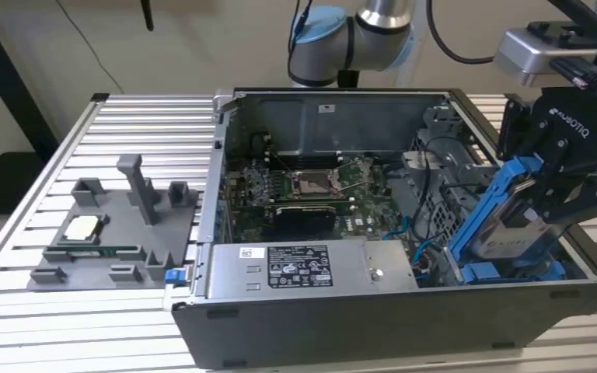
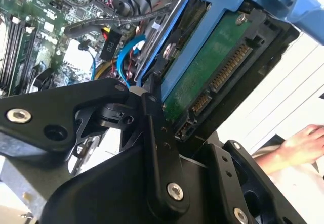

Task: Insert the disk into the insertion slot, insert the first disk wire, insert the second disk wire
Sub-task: 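Insert the disk into the insertion slot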

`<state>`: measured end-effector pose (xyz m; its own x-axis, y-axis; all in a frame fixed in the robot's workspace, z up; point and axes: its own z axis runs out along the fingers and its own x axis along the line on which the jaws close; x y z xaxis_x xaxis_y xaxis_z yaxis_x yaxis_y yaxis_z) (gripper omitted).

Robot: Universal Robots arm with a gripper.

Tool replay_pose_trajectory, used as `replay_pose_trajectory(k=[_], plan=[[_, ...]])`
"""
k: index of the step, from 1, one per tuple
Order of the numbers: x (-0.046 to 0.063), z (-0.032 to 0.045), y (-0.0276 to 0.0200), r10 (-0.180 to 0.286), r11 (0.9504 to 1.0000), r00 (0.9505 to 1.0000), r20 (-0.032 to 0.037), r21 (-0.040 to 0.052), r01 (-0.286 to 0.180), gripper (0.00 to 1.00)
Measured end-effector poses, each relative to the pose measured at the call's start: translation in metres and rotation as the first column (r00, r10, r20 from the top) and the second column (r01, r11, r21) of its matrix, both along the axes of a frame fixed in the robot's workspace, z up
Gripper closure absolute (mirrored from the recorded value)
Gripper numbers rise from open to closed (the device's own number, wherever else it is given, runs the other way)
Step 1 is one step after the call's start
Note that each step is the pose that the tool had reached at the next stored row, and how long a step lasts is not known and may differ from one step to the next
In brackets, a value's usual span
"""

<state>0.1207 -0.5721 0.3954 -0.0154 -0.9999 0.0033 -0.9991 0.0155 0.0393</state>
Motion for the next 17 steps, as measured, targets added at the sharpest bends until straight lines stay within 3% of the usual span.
replay_pose_trajectory(k=[3, 9, 10, 11, 17], plan=[[0.0, -0.0071, 0.0001, 0.0, 1.0, 1.0, 0.0, 0.0001, 0.0, 0.67], [0.0, -0.0081, 0.0, 0.0, 1.0, 1.0, 0.0, -0.0005, 0.0, 0.66], [0.0, -0.0082, 0.0, 0.0, 1.0, 1.0, 0.0, -0.0003, 0.0, 0.6], [0.0, -0.0082, 0.0, 0.0, 1.0, 1.0, 0.0, -0.0003, 0.0, 0.6], [0.0, 0.0008, 0.0006, 0.0, 1.0, 1.0, -0.0015, 0.0, 0.0, 0.6]])
